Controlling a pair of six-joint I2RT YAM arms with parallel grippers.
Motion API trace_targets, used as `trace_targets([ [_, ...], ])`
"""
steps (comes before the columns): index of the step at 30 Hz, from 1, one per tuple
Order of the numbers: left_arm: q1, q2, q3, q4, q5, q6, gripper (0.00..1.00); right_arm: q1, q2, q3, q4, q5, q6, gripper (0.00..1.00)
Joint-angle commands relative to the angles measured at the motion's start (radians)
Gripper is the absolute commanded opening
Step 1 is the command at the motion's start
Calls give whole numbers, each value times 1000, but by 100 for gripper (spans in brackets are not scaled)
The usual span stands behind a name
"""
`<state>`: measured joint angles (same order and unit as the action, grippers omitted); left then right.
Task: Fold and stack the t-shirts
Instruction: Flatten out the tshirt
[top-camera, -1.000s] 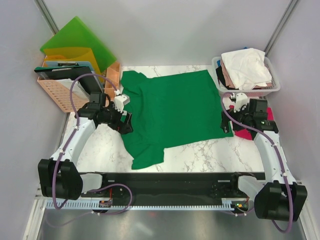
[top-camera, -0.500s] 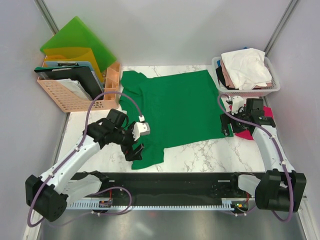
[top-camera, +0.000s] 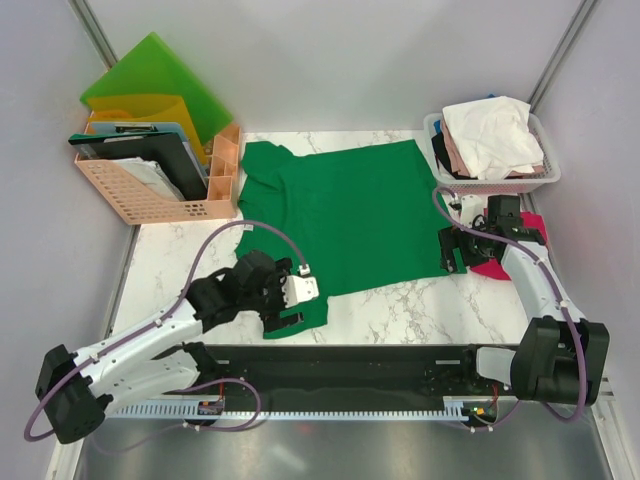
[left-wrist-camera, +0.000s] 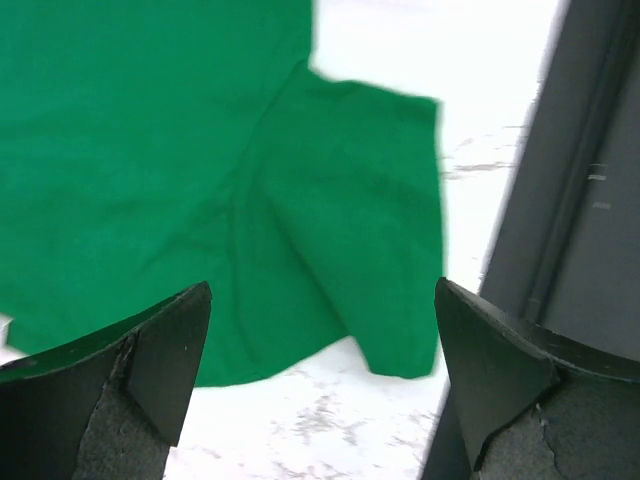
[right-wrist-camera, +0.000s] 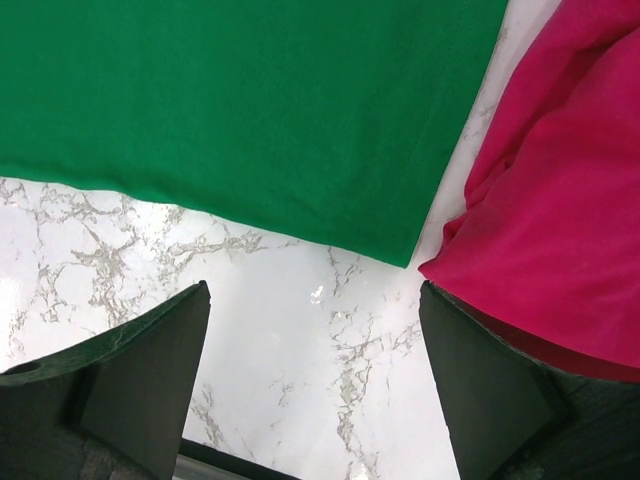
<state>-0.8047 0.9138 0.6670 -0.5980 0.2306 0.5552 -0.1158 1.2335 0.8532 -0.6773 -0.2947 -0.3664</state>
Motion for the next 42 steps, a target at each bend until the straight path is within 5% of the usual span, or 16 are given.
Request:
trace_targets([
  [1,-63,-30,-73,260,-289,9,100,-1,20,26,35,3,17,92],
  [4,-112,-24,-119,282,-300,12,100,-1,34,27,39,18,21,91],
  [9,-134,-19,-127,239,-73,-60,100,-1,64,37,41,32,32,89],
  [18,-168,121,-104,297,72,-58,100,-1,96,40,54,51,37,87],
  [24,-241,327,-77,363,22,-25,100,-2,109,41,56,71,43,85],
  [35,-243,365,-99,458,-79,6,100,-1,107,38,55,71,40,84],
  [37,-241,395,-104,466,-89,8,94,-1,107,40,55,69,38,83],
  [38,-241,408,-104,469,-91,3,78,-1,107,40,56,68,38,83],
  [40,-241,444,-104,477,-97,3,63,-1,107,38,54,69,38,83],
  [42,-241,464,-93,474,-102,6,31,-2,107,40,53,66,37,83],
])
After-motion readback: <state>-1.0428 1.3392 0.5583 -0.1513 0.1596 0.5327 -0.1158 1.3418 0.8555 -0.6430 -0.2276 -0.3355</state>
